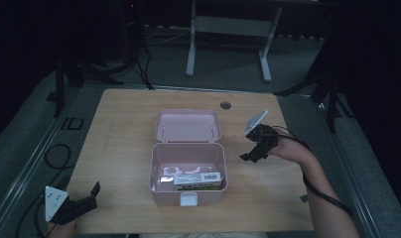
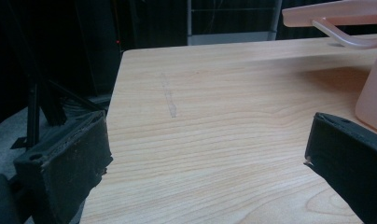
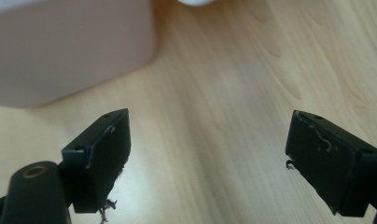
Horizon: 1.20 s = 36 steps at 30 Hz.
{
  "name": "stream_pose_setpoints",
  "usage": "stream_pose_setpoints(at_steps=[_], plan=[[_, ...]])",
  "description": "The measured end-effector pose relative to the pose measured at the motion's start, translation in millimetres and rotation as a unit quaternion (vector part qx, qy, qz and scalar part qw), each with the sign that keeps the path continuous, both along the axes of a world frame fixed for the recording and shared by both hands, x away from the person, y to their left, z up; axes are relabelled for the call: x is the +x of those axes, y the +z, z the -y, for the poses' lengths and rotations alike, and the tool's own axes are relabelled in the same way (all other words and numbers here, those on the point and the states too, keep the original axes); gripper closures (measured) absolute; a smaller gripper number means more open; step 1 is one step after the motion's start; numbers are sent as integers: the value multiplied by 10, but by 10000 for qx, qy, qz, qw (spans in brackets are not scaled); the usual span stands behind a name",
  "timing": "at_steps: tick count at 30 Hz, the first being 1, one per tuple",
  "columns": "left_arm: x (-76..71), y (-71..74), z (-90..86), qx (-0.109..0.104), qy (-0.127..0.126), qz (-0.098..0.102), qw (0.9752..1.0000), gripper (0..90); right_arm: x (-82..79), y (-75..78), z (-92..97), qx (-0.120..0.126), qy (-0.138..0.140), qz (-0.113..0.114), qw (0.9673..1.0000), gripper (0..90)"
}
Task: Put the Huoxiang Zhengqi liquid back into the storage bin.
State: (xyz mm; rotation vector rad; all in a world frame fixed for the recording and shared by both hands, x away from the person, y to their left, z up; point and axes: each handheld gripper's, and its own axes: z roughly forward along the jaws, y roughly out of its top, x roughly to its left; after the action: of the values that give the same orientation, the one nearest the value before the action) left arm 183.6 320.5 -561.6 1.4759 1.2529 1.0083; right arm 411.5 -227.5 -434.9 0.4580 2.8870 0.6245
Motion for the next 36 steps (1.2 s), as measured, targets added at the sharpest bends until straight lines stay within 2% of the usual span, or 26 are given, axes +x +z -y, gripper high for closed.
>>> stream_pose_setpoints(at_steps=[5, 7, 9, 12, 16, 20, 23, 24, 25, 27, 29, 30, 31, 32, 33, 36], plan=[[1, -3, -1, 2, 4, -10, 10000, 2, 39, -239, 183, 366, -385, 133, 9985, 134], [3, -3, 1, 9, 1, -11, 10000, 2, 52, -344, 267, 520, -580, 170, 9968, 132], [3, -4, 1, 4, 1, -12, 10000, 2, 54, -424, 327, 626, -708, 113, 9955, 125], [4, -5, 0, 3, 1, -11, 10000, 2, 23, -551, 410, 767, -854, 264, 9930, 123], [5, -4, 2, 8, -5, -12, 10000, 2, 0, -686, 534, 1134, -1176, 466, 9855, 123], [5, -5, 1, 1, -1, -6, 10000, 2, -11, -762, 648, 1424, -1532, 638, 9758, 122], [6, -6, 2, 7, -10, -14, 10000, 2, -32, -798, 750, 1590, -1857, 867, 9658, 122], [6, -6, 2, 6, -12, -14, 10000, 2, -30, -813, 785, 1653, -1936, 832, 9635, 120], [6, -6, 2, 8, -11, -13, 10000, 2, -27, -832, 817, 1667, -2021, 807, 9617, 120], [7, -6, 2, 6, -13, -14, 10000, 2, -32, -865, 862, 1613, -2182, 909, 9582, 120], [7, -6, 2, 10, -11, -18, 10000, 2, -40, -902, 921, 1661, -2359, 969, 9526, 119], [7, -6, 2, 8, -12, -16, 10000, 2, -46, -913, 941, 1685, -2448, 1046, 9491, 119], [7, -6, 3, 6, -11, -16, 10000, 2, -50, -929, 978, 1735, -2599, 1106, 9435, 119], [8, -6, 4, 11, -10, -19, 10000, 2, -53, -937, 1002, 1781, -2689, 1134, 9397, 119], [8, -6, 5, 12, -9, -18, 10000, 2, -58, -952, 1047, 1865, -2836, 1246, 9324, 119], [7, -6, 5, 10, -10, -18, 10000, 2, -57, -987, 1152, 2061, -3141, 1243, 9184, 119]])
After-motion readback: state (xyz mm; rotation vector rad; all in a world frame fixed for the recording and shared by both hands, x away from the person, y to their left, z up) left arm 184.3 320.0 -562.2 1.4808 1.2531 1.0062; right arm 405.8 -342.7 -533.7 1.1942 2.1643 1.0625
